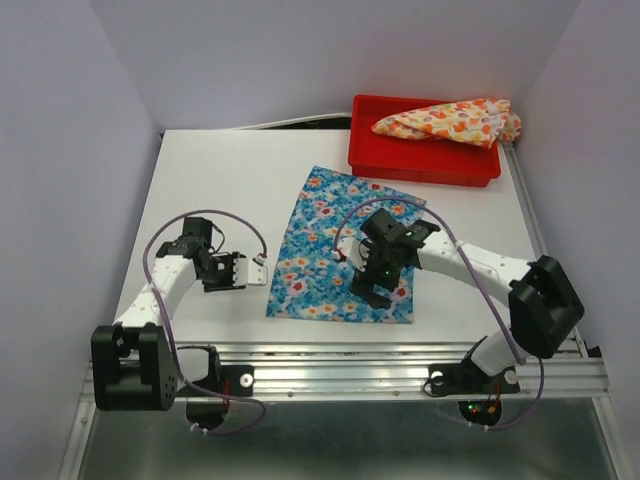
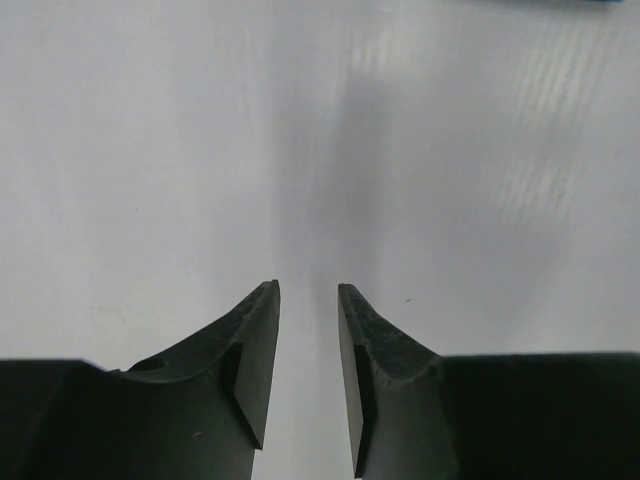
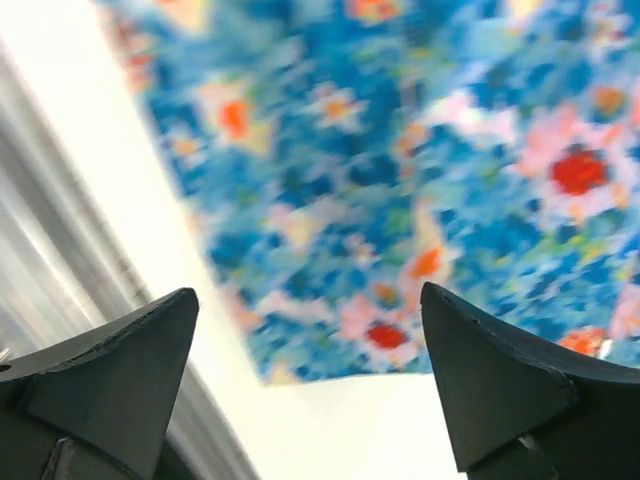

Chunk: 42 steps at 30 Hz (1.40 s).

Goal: Fold and stack the skirts
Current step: Flatten the skirt out, then fold the skirt

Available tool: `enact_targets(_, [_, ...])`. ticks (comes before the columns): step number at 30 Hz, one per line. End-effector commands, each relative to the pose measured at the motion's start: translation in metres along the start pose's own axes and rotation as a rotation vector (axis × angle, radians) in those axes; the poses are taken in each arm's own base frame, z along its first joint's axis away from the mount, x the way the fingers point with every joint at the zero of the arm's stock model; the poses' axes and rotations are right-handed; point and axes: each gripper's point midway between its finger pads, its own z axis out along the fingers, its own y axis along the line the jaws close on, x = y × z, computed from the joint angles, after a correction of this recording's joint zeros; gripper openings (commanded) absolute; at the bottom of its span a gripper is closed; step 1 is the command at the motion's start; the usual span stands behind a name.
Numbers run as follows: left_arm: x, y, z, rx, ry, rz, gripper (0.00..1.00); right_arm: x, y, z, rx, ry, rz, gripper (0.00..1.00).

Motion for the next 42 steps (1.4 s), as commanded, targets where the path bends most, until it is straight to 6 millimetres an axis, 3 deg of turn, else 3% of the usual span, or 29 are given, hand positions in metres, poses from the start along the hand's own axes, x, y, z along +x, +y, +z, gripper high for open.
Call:
enact_targets(1, [-0.024, -0.025, -0.003, 0.016, -0.066, 0.222, 0.42, 0.015, 0.058, -0.030, -0.230, -0.026, -0.046, 0.95])
enact_targets(4, [-0.046, -0.032, -0.001, 0.016, -0.116, 0.207, 0.42, 0.025, 0.058, -0.030, -0.221, -0.015, -0.100, 0.91])
enact_targets(7, [-0.078, -0.040, 0.006, 0.044, -0.149, 0.171, 0.42, 0.052, 0.047, -0.028, -0.149, 0.059, -0.189, 0.82])
enact_targets(9, [-0.095, -0.039, 0.009, 0.044, -0.163, 0.146, 0.42, 0.072, 0.043, -0.033, -0.098, 0.107, -0.234, 0.70])
enact_targets(10, [-0.096, -0.038, 0.012, 0.053, -0.157, 0.130, 0.42, 0.080, 0.042, -0.035, -0.081, 0.121, -0.236, 0.63])
enact_targets(14, [-0.106, -0.031, 0.016, 0.080, -0.180, 0.094, 0.42, 0.103, 0.033, -0.034, -0.005, 0.181, -0.261, 0.62])
enact_targets(16, [-0.109, -0.031, 0.018, 0.092, -0.189, 0.092, 0.42, 0.107, 0.030, -0.029, 0.019, 0.185, -0.253, 0.61])
enact_targets(19, [-0.110, -0.026, 0.019, 0.079, -0.187, 0.099, 0.42, 0.096, 0.026, -0.021, 0.042, 0.135, -0.225, 0.58])
enact_targets(26, [-0.107, -0.023, 0.021, 0.079, -0.162, 0.081, 0.42, 0.089, 0.025, 0.000, 0.025, 0.110, -0.189, 0.53])
enact_targets(36, [-0.095, -0.025, 0.028, 0.080, -0.118, 0.086, 0.43, 0.104, 0.035, 0.022, 0.011, 0.141, -0.196, 0.49])
enact_targets(42, [-0.089, -0.028, 0.033, 0.087, -0.090, 0.114, 0.43, 0.103, 0.034, 0.028, 0.021, 0.136, -0.187, 0.38])
